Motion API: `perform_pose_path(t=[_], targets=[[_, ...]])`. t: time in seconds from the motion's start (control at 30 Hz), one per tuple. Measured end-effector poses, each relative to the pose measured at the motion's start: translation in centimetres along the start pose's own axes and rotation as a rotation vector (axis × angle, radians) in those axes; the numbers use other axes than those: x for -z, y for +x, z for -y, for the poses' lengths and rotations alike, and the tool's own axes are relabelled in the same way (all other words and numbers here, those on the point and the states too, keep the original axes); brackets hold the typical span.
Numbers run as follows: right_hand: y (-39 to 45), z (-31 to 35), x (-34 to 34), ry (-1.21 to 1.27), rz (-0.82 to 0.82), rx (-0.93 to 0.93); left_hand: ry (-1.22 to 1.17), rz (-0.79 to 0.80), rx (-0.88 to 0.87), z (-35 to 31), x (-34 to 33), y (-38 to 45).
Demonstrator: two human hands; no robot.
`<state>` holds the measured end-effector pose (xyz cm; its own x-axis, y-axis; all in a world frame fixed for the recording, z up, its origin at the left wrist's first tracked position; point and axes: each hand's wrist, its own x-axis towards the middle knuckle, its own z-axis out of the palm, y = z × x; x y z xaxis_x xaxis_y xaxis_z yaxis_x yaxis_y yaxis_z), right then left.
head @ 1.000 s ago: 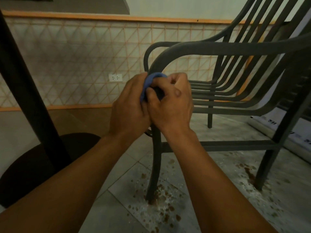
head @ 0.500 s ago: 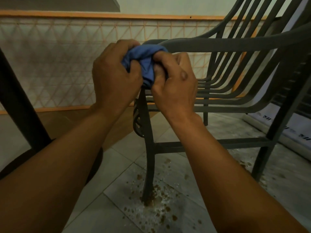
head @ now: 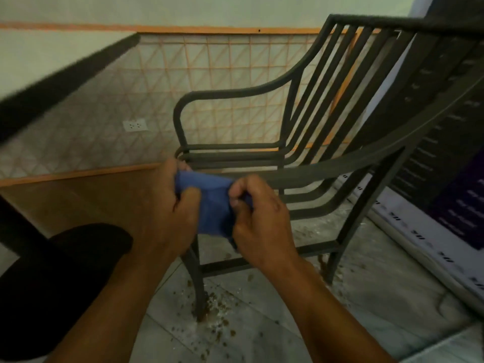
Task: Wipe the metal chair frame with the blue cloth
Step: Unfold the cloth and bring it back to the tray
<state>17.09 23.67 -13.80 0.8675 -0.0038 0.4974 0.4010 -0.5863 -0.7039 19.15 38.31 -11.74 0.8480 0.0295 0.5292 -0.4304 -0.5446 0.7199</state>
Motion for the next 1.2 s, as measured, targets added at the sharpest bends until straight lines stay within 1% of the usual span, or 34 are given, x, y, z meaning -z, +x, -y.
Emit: perform_pose_path(t=[0.07, 0.13, 0.23, 0.33, 0.37, 0.43, 0.5, 0.57, 0.6, 0.63, 0.67, 0.7, 0.73, 0.77, 0.83, 0.87, 0.9, 0.97, 1.03, 1.1, 1.2], targets=[[0.3, 0.8, 3.1, 0.114, 0.085, -0.156, -0.032, 0.137, 0.077, -2.8, 0.9, 0.2], [0.8, 1.9, 6.4, 0.155, 0.167, -0.27, -0.038, 0.237, 0.136, -5.7, 1.6, 1.1], [2.2, 3.3, 11.7, 0.112, 0.292, -0.352, -0.139, 0.373, 0.267, -10.1, 2.1, 3.5], [4.2, 4.6, 17.3, -0.038, 0.594, -0.417, -0.235, 0.519, 0.384, -14.2, 2.2, 5.9], [4.8, 5.0, 19.3, -0.053, 0.639, -0.438, -0.257, 0.559, 0.41, -15.6, 1.9, 6.6], [5.8, 5.7, 23.4, 0.068, 0.588, -0.553, -0.287, 0.628, 0.456, -18.5, 1.6, 8.1], [6.4, 6.4, 27.5, 0.189, 0.483, -0.671, -0.313, 0.691, 0.5, -20.7, 1.9, 9.7], [6.7, 7.0, 31.0, 0.31, 0.369, -0.745, -0.367, 0.74, 0.569, -23.0, 2.1, 11.5], [6.8, 7.2, 32.5, 0.383, 0.305, -0.772, -0.398, 0.764, 0.595, -24.8, 0.9, 12.2], [6.8, 7.5, 33.8, 0.455, 0.238, -0.797, -0.418, 0.743, 0.659, -26.4, -0.3, 12.8], [6.8, 7.8, 35.1, 0.504, 0.17, -0.823, -0.389, 0.684, 0.728, -28.2, -1.8, 13.1], [6.7, 8.2, 36.1, 0.537, 0.092, -0.846, -0.284, 0.549, 0.783, -30.1, -2.9, 13.3], [6.4, 8.6, 37.0, 0.544, 0.0, -0.854, -0.24, 0.434, 0.781, -31.7, -3.8, 13.5], [6.1, 9.0, 37.7, 0.516, -0.109, -0.844, -0.294, 0.468, 0.713, -32.7, -4.4, 13.6], [5.2, 10.2, 39.1, 0.357, -0.326, -0.79, -0.472, 0.72, 0.538, -33.8, -4.8, 13.7], [4.6, 11.0, 39.8, 0.267, -0.407, -0.763, -0.518, 0.784, 0.493, -34.1, -5.0, 13.8], [3.8, 11.7, 40.5, 0.189, -0.47, -0.743, -0.53, 0.812, 0.437, -33.7, -5.2, 14.0], [1.9, 13.0, 41.7, 0.059, -0.585, -0.74, -0.552, 0.854, 0.299, -35.1, -7.2, 13.4], [-0.6, 13.7, 42.8, -0.091, -0.691, -0.737, -0.56, 0.929, 0.179, -36.4, -9.2, 12.4], [-3.3, 13.9, 43.5, -0.232, -0.721, -0.744, -0.546, 0.985, 0.014, -37.2, -11.2, 10.6], [-7.9, 13.2, 43.7, -0.459, -0.634, -0.837, -0.444, 1.117, -0.198, -38.3, -14.6, 7.1]])
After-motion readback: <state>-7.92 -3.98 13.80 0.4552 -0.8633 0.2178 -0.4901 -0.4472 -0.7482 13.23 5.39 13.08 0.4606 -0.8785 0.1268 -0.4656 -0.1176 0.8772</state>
